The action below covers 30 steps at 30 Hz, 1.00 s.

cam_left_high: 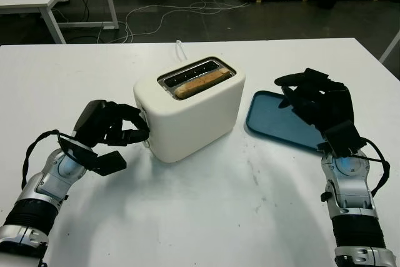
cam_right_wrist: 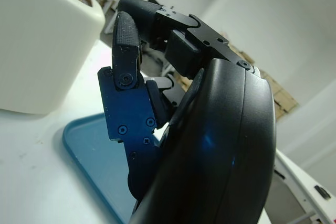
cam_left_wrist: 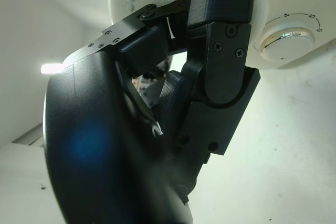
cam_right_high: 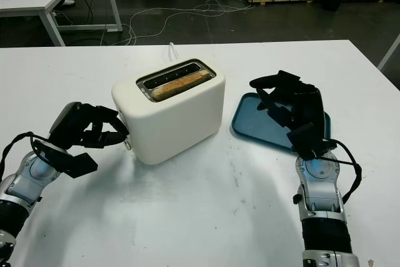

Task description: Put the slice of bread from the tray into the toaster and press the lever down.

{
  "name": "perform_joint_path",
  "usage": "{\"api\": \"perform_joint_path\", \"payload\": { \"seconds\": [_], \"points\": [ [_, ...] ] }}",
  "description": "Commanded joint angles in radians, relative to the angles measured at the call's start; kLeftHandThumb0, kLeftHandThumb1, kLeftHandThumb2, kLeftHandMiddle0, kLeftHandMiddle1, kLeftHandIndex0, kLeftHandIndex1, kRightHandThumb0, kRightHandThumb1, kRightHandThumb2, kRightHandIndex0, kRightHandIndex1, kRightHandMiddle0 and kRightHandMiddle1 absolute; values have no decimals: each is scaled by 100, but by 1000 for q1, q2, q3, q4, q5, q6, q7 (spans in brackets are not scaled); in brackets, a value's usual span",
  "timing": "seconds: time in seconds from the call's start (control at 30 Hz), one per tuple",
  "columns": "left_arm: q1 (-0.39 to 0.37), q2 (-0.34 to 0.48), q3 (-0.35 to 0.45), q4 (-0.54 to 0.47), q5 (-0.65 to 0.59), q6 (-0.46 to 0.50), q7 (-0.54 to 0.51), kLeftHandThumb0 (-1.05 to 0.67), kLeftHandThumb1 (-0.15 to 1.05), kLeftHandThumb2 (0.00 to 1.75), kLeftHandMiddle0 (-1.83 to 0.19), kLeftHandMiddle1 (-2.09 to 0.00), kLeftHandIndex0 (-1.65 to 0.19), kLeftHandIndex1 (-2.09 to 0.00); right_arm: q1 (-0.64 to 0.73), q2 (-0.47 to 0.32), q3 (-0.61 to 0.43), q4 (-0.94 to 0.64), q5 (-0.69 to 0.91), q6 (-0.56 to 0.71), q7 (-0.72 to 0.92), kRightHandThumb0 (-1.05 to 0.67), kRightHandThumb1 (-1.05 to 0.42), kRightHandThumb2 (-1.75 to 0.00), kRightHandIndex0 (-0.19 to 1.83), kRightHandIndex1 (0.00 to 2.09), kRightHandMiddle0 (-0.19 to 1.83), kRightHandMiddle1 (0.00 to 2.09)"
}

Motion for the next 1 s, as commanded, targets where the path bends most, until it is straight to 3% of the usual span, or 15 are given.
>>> {"api": "perform_joint_path", "payload": {
  "seconds": [0.0,0.13,0.27,0.4,0.43,0.5,0.53,0.63,0.77,0.97],
  "points": [
    [9,-13,16,-20,-18,1,-14,-105,92,48,-131,-162,-119,0,-1,5,1,-6,-1,2,-10,-44,-92,-23,82,136,92,62],
    [17,-30,43,-31,-74,-16,-43,-105,92,48,-127,-161,-121,-2,-3,11,5,-5,-1,4,-14,-43,-92,-23,80,136,92,60],
    [7,-59,81,-19,-178,-57,-92,-105,92,42,-122,-157,-135,-9,-6,24,4,-4,7,9,-19,-44,-92,-22,79,134,92,57],
    [8,-80,149,-52,-150,0,-25,-105,92,41,-114,-157,-144,-16,-14,35,-3,12,25,1,-15,-44,-92,-20,80,127,93,51],
    [9,-87,166,-61,-140,20,-3,-105,92,42,-110,-160,-139,-26,-16,39,-6,16,29,-1,-18,-44,-92,-20,80,124,95,48],
    [14,-97,191,-84,-132,66,24,-105,92,40,-100,-162,-103,-88,-19,46,-15,25,47,0,-15,-44,-92,-16,80,120,96,43],
    [16,-99,200,-92,-130,83,34,-105,92,39,-97,-162,-92,-107,-20,46,-19,33,57,-3,-12,-44,-92,-15,80,119,97,40],
    [22,-86,224,-116,-150,163,9,-105,92,36,-95,-161,-78,-131,-27,29,-29,66,68,-11,2,-48,-92,-12,81,116,100,33],
    [16,-28,238,-108,-153,212,-67,-105,92,28,-103,-149,-83,-130,-37,-5,-42,101,54,-25,13,-54,-92,-11,84,107,103,25],
    [-15,47,238,-65,-165,239,-174,-105,92,16,-113,-131,-102,-112,-54,-54,-54,138,47,-40,26,-48,-92,-12,88,100,106,19]
  ]
}}
